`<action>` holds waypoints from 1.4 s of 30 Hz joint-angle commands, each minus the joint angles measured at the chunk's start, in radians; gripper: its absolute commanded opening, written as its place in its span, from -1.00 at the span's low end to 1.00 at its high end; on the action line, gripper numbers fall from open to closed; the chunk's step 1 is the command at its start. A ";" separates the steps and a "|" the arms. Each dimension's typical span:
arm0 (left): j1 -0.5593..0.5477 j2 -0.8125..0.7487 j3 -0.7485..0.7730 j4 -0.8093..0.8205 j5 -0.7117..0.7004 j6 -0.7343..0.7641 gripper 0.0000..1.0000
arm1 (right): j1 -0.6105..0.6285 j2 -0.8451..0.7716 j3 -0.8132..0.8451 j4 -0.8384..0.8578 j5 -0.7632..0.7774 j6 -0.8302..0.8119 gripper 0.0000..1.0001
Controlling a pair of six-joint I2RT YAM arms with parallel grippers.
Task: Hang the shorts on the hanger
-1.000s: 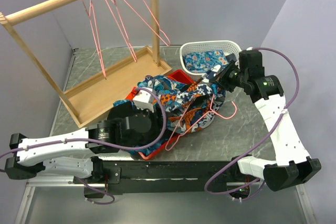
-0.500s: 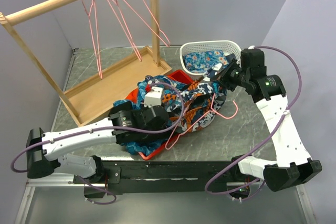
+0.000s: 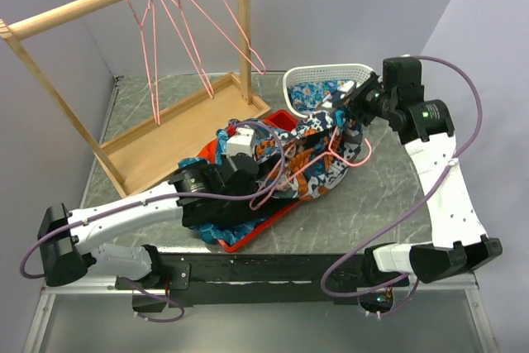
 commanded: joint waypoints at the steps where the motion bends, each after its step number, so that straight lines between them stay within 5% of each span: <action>1: 0.003 -0.090 -0.050 0.075 0.096 0.022 -0.98 | -0.029 0.056 0.168 -0.013 0.059 0.058 -1.00; 9: -0.026 -0.229 -0.067 0.020 0.185 -0.012 -0.98 | -0.082 0.161 0.342 -0.109 0.188 0.081 -1.00; 23: -0.186 -0.190 0.163 -0.108 0.211 -0.041 -0.98 | -0.108 0.144 0.301 -0.116 0.314 0.113 -1.00; 42: -0.080 0.232 0.578 0.019 0.226 -0.146 -0.96 | -0.107 0.132 0.184 -0.067 0.230 0.158 -1.00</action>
